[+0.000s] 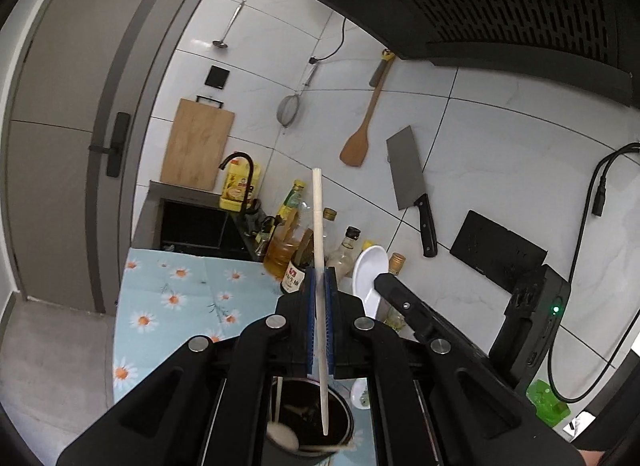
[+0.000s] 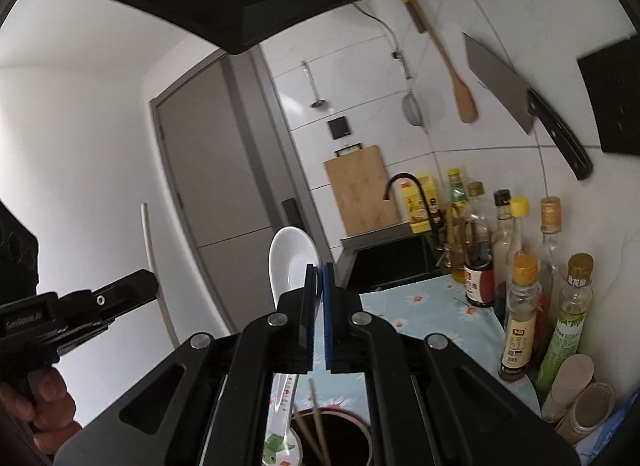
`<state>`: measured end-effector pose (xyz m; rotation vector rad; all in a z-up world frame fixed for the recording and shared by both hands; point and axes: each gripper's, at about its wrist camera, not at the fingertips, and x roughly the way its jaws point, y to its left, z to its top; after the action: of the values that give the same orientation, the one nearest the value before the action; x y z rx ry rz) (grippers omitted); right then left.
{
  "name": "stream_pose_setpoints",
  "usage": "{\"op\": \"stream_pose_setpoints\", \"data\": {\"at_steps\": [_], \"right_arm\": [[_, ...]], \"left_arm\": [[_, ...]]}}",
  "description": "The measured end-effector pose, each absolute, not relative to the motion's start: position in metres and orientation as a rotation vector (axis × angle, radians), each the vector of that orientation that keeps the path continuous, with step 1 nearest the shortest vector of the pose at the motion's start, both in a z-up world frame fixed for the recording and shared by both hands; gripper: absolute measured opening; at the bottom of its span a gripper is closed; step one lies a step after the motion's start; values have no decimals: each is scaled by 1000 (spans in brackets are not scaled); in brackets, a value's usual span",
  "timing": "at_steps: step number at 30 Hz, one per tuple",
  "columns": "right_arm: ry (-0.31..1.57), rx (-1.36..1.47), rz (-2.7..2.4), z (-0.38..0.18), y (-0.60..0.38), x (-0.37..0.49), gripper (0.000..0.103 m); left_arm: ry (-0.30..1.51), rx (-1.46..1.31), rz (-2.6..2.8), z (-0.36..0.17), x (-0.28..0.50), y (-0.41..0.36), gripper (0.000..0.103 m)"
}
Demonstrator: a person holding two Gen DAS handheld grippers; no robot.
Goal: Organize utensils
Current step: 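Lift the spoon and chopstick with both tools and carry them over the black holder, then open both tools to drop the spoon and chopstick into the black holder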
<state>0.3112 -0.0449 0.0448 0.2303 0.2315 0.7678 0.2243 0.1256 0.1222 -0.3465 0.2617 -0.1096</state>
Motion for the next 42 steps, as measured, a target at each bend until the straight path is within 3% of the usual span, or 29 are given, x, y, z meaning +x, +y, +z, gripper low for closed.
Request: {"op": "stream_pose_setpoints", "data": {"at_steps": [9, 24, 27, 29, 33, 36, 42], "right_arm": [[285, 217, 760, 11, -37, 331, 4], [344, 166, 726, -28, -27, 316, 4], [372, 181, 739, -29, -30, 312, 10], [391, 199, 757, -27, -33, 311, 28], [377, 205, 749, -20, -40, 301, 28], [369, 221, 744, -14, -48, 296, 28], [363, 244, 740, -2, -61, 286, 28]], "left_arm": [[298, -315, -140, 79, 263, 117, 3], [398, -291, -119, 36, 257, 111, 4], [444, -324, -135, 31, 256, 112, 5], [452, -335, -137, 30, 254, 113, 5], [463, -340, -127, 29, 247, 113, 5], [460, -355, -125, 32, 241, 115, 12], [439, -358, -122, 43, 225, 116, 12]]}}
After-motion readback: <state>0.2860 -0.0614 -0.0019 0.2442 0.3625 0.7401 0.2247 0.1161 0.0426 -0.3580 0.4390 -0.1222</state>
